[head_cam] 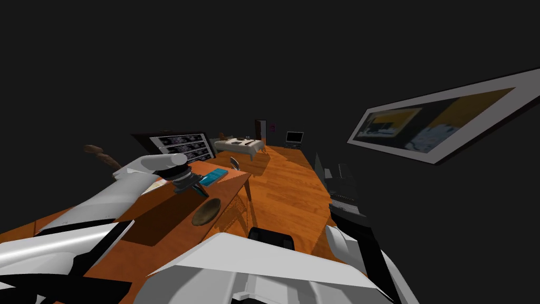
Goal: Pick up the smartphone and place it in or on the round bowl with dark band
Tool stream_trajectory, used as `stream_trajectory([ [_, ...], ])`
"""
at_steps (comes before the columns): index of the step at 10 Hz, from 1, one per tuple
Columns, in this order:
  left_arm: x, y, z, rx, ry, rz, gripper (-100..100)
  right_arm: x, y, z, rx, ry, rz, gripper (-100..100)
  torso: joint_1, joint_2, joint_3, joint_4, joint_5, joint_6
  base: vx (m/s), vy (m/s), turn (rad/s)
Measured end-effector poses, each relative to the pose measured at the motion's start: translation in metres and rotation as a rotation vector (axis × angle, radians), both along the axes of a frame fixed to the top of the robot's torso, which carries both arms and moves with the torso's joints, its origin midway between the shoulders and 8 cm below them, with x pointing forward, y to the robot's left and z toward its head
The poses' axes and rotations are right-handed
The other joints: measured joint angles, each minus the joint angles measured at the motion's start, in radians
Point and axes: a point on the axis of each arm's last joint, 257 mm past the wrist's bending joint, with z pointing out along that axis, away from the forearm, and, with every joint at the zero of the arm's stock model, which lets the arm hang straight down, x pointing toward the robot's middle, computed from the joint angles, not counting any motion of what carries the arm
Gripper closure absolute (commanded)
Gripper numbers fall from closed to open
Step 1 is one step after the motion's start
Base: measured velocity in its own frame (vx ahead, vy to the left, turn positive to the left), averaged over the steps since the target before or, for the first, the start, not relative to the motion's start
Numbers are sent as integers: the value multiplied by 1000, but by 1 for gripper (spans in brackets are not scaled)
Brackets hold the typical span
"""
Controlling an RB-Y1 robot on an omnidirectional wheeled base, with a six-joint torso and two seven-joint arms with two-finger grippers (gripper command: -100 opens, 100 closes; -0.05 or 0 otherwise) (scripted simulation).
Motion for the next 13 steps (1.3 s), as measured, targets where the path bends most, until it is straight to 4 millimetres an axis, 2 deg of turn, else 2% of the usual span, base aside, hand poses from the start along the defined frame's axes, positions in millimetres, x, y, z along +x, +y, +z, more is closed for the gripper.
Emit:
stream_trajectory([
  [4, -23, -7, 4, -31, 84, -4, 100, 0, 0, 0, 0, 0, 0, 0, 2, 0, 0, 0, 1, 1, -2, -8, 2],
  [5, -24, -8, 4, -34, 89, -4, -100, 0, 0, 0, 0, 0, 0, 0, 3, -1, -1, -1, 1, 1, 0, 0, 0],
  [9, -24, -8, 4, -33, 89, -4, -100, 0, 0, 0, 0, 0, 0, 0, 3, -2, -1, -1, 1, 2, 0, 0, 0],
  [10, -24, -8, 4, -33, 89, -4, 0, 0, 0, 0, 0, 0, 0, 0, 3, -2, -1, -1, 1, 2, 0, 0, 0],
  [11, -24, -8, 4, -33, 89, -4, -100, 0, 0, 0, 0, 0, 0, 0, 3, -2, -1, -1, 1, 2, 19, -13, 29],
  [13, -29, -3, 16, -32, 89, -8, -100, 0, 0, 0, 0, 0, 0, 0, 2, -4, -2, -1, 1, 1, 34, -22, 37],
])
